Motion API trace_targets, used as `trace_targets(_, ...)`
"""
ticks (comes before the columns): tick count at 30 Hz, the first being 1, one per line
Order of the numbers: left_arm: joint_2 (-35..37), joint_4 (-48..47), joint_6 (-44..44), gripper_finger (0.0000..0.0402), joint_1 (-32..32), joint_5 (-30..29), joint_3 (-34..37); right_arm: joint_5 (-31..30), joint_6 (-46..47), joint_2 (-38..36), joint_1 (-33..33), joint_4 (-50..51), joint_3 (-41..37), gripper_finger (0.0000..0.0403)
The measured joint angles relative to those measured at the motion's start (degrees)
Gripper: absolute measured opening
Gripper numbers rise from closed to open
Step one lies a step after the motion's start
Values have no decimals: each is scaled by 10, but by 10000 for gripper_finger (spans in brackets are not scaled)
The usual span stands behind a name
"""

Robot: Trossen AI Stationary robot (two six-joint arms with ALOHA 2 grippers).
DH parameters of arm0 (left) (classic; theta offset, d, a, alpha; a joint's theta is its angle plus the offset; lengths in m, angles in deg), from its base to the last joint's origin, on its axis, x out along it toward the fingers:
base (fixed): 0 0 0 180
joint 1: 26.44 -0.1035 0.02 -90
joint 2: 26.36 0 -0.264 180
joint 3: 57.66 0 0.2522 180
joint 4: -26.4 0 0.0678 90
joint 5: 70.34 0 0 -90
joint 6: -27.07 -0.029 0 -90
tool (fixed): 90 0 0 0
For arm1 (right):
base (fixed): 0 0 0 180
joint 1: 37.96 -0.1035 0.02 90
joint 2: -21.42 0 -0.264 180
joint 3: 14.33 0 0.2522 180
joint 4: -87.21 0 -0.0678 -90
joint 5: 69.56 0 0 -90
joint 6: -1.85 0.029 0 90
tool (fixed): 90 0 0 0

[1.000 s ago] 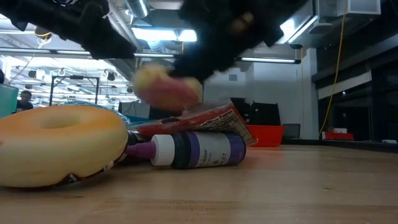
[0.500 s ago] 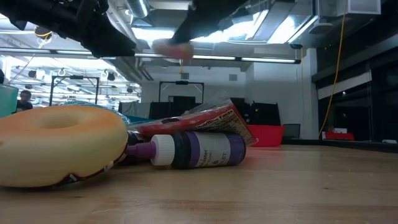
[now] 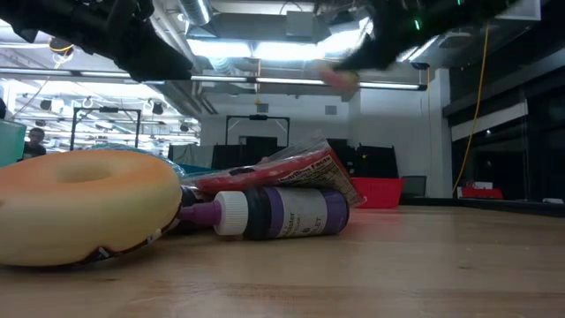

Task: Pick & Place Food Item
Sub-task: Put the orange donut into the red bin

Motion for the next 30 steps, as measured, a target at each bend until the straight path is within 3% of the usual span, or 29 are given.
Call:
trace_targets(5,0,10,0,235,-1,0,0,-15,78,-21,66,-37,-78,8)
trace_targets(15,0,10,-3,235,-1,-1,0,36,161,74,184,-73,-67,9)
trace_targets(20,0,10,-3,235,-1,-1,0,66,204,135,201,-132,-65,9)
trace_targets(30,0,10,0,235,-1,-1,0,25,238,217,206,-145,-65,9)
